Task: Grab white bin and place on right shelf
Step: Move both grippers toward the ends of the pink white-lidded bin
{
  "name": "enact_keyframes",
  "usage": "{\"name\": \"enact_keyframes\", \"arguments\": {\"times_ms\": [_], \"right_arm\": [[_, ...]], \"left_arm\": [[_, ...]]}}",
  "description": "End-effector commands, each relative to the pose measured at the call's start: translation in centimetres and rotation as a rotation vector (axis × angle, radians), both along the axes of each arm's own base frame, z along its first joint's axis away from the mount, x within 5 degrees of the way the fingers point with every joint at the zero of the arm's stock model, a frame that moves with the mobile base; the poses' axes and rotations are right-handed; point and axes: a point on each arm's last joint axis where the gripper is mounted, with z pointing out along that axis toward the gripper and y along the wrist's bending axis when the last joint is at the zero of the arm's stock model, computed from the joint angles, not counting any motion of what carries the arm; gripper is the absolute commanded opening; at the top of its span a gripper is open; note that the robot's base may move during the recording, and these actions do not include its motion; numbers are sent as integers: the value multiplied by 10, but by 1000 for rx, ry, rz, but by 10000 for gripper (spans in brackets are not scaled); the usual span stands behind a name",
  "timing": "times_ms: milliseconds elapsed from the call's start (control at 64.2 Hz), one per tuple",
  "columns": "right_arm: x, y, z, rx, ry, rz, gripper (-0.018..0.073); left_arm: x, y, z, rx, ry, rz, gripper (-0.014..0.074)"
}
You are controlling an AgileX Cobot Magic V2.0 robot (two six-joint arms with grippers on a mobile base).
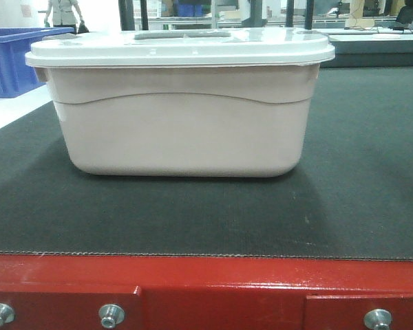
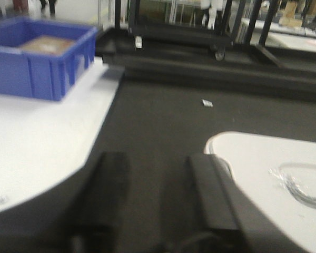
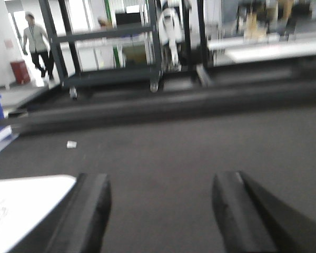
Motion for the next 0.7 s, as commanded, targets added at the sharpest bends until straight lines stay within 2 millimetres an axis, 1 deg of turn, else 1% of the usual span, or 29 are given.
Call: {"name": "enact_keyframes", "arguments": {"times_ms": [0,78,156,281,421,499,592,686], "right_arm": [[8,2,17,101,-1,26,596],[17,7,19,214,98,76,596],[31,14,18,305,222,134,596],[55,24,20,422,357,215,596],[82,34,27,461,440,326,596],[97,38,29,475,492,412,596],[112,42,34,506,524,538,596],[124,38,39,550,499,634,596]], "left_arm": [[10,-3,15,-91,-9,-19,354],[22,-8,11,-125,109,-46,392],[34,-13,9,-147,218,-79,398],[57,-22,19,-144,309,-161,403],[84,-36,32,-130,384,-297,403],[97,-41,38,-167,420,-394,403],[114,-39,44,-241,425,-518,403],[130,-26,48,-375,383,-634,403]]}}
